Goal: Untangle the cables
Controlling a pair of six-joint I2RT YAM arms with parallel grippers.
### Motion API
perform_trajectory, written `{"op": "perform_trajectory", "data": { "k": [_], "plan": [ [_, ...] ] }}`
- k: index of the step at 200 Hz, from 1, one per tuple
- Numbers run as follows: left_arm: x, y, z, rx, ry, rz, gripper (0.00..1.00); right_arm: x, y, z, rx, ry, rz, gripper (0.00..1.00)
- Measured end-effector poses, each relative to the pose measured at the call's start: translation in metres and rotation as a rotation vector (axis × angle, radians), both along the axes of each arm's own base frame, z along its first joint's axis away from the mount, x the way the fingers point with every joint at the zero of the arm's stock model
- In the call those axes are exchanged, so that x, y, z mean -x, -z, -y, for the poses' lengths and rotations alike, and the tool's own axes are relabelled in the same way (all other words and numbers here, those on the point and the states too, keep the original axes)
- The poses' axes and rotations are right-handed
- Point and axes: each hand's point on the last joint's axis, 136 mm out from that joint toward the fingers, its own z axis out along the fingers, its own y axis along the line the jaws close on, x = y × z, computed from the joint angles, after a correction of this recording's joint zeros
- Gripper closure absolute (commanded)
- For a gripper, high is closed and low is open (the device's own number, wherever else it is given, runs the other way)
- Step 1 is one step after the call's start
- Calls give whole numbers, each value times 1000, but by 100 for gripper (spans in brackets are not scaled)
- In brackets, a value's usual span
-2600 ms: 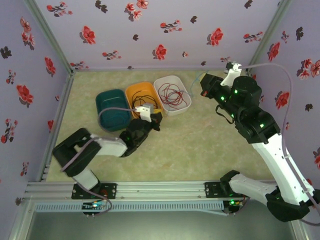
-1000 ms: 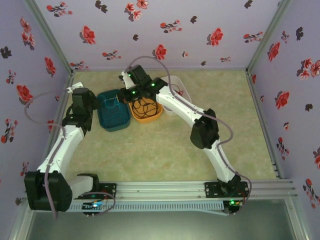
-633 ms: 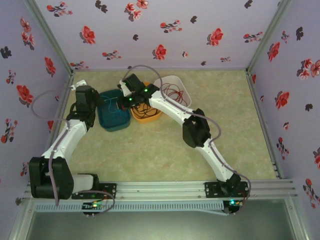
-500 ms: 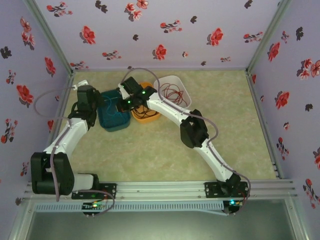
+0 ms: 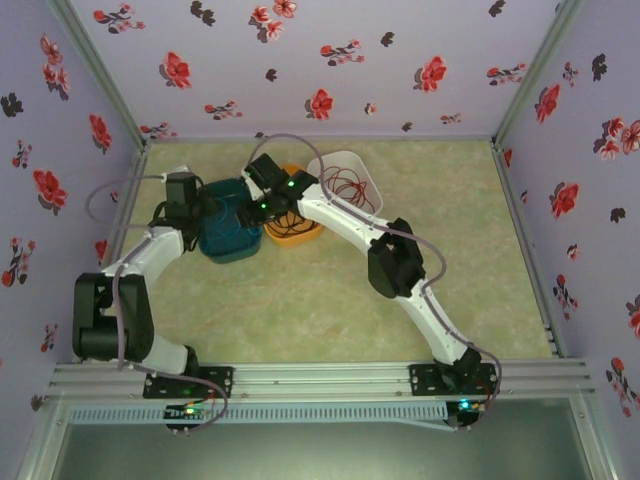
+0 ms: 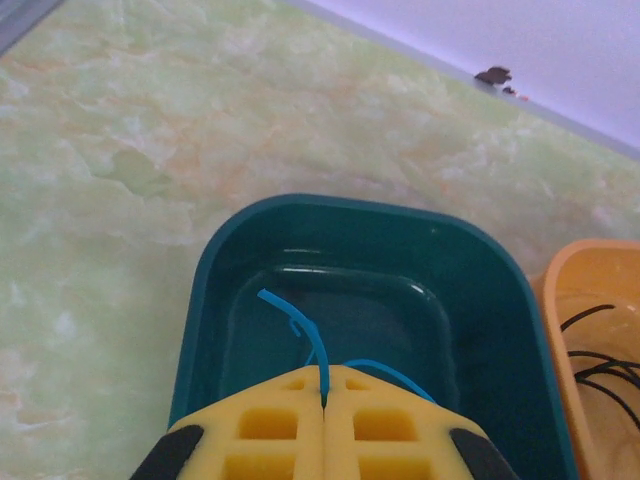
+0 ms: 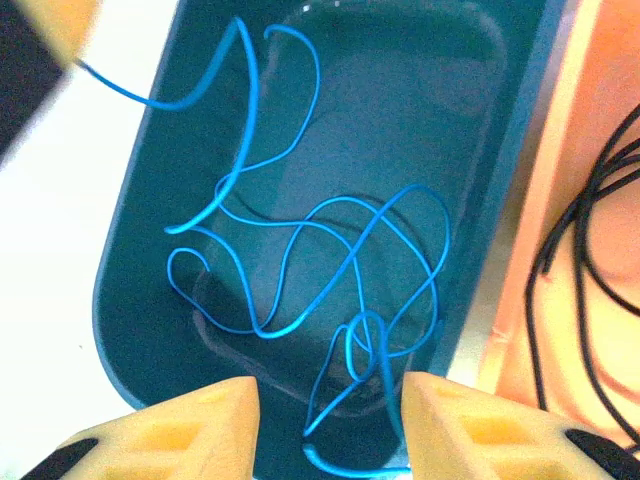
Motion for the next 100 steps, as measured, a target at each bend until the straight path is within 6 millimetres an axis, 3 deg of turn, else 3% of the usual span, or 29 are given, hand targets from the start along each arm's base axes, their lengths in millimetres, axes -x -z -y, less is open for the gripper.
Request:
{"op": "perform_trajectory", "data": {
  "k": [37,66,100],
  "plan": [
    [-13,13,2,-11,11,-35,100,-2,-23,4,-20,12,42,57],
    [-26,11,-3,-15,-6,-35,100,-3,-22,6,-11,18,47,57],
    [-27,2,-18,-18,-36,-27,100,-7,-13,17,52,37,79,57]
  ]
}}
